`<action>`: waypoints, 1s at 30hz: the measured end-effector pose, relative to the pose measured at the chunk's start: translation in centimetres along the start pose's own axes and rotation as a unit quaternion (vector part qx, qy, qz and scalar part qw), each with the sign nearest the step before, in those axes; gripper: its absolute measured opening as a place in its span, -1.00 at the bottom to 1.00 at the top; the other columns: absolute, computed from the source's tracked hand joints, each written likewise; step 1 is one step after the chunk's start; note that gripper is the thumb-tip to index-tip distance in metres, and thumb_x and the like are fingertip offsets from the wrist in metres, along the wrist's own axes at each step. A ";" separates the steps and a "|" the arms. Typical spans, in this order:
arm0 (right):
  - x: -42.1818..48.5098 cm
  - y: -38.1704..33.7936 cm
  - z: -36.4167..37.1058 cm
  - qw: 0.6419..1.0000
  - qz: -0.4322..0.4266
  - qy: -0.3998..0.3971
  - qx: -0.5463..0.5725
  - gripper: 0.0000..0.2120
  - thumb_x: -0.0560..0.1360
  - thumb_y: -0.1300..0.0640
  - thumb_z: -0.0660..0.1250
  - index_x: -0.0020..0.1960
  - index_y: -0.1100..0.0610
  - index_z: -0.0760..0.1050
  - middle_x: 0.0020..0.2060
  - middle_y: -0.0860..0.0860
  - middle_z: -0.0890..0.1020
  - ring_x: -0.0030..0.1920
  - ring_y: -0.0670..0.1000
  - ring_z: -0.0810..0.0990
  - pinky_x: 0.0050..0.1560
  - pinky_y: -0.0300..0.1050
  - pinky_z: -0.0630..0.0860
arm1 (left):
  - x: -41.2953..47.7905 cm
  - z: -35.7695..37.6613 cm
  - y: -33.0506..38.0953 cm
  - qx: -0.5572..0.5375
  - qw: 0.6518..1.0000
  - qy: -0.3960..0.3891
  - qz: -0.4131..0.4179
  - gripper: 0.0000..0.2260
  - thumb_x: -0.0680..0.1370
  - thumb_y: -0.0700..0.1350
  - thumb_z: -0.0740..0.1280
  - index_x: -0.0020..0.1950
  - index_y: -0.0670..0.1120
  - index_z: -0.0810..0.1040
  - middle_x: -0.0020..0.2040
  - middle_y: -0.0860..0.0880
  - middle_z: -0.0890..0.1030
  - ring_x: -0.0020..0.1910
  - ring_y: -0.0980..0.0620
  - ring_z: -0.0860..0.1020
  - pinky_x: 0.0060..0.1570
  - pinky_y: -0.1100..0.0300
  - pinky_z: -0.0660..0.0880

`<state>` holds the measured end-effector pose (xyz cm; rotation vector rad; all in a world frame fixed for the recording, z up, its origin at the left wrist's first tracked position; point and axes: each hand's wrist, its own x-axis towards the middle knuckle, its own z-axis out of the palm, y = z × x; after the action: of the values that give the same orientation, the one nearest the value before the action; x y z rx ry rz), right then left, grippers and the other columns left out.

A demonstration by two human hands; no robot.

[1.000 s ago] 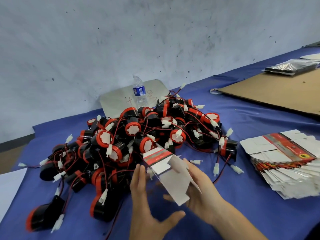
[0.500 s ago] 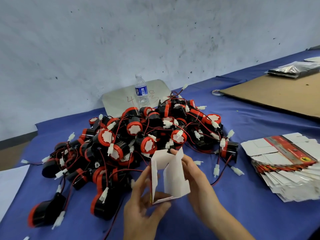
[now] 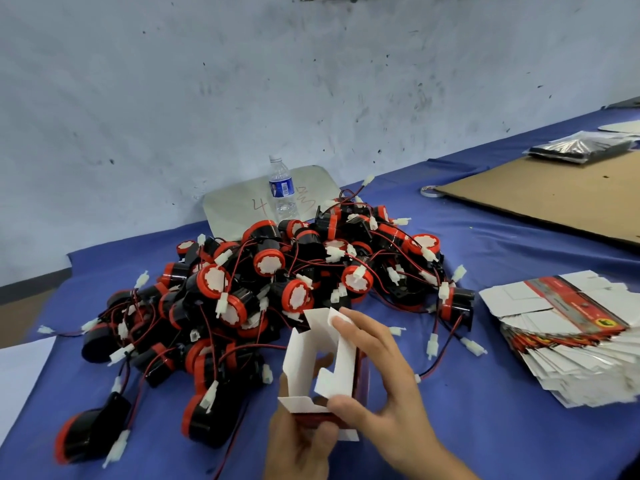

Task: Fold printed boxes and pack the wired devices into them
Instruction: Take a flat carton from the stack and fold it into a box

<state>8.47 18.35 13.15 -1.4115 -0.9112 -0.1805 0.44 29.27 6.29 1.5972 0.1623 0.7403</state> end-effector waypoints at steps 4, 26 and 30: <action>-0.3 -0.2 0.3 1.000 0.005 -0.023 -0.005 -0.51 0.43 -0.14 0.38 0.35 -0.13 0.43 0.40 -0.14 0.38 0.43 -0.04 0.33 0.29 -0.33 0.32 | 0.7 0.4 2.1 -0.023 0.999 -0.048 -0.002 -0.43 0.43 -0.04 0.51 0.30 -0.26 0.38 -0.23 0.39 0.63 -0.22 0.45 0.57 -0.27 0.58 0.42; -0.1 0.3 0.8 0.989 -0.074 0.062 -0.108 -0.49 0.51 -0.28 0.21 0.03 0.17 0.55 0.26 0.05 0.49 0.22 0.09 0.50 0.17 0.07 0.46 | 0.6 1.0 3.2 0.015 0.992 0.035 -0.122 -0.79 0.58 0.24 0.13 0.21 0.39 0.29 0.12 0.36 0.42 0.09 0.51 0.41 0.05 0.45 0.34; -0.3 0.1 1.1 0.984 -0.109 0.061 -0.129 -0.46 0.54 -0.22 0.19 0.35 0.12 0.36 0.15 0.00 0.53 0.14 0.10 0.52 0.16 -0.06 0.45 | 1.1 1.0 4.2 -0.034 0.995 0.019 -0.088 -0.58 0.42 0.04 0.18 0.29 0.17 0.41 0.19 0.18 0.58 0.19 0.27 0.52 0.12 0.33 0.43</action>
<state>7.89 19.21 12.79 -1.5175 -0.9647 -0.5610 0.56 28.23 10.66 1.4842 0.2976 0.6328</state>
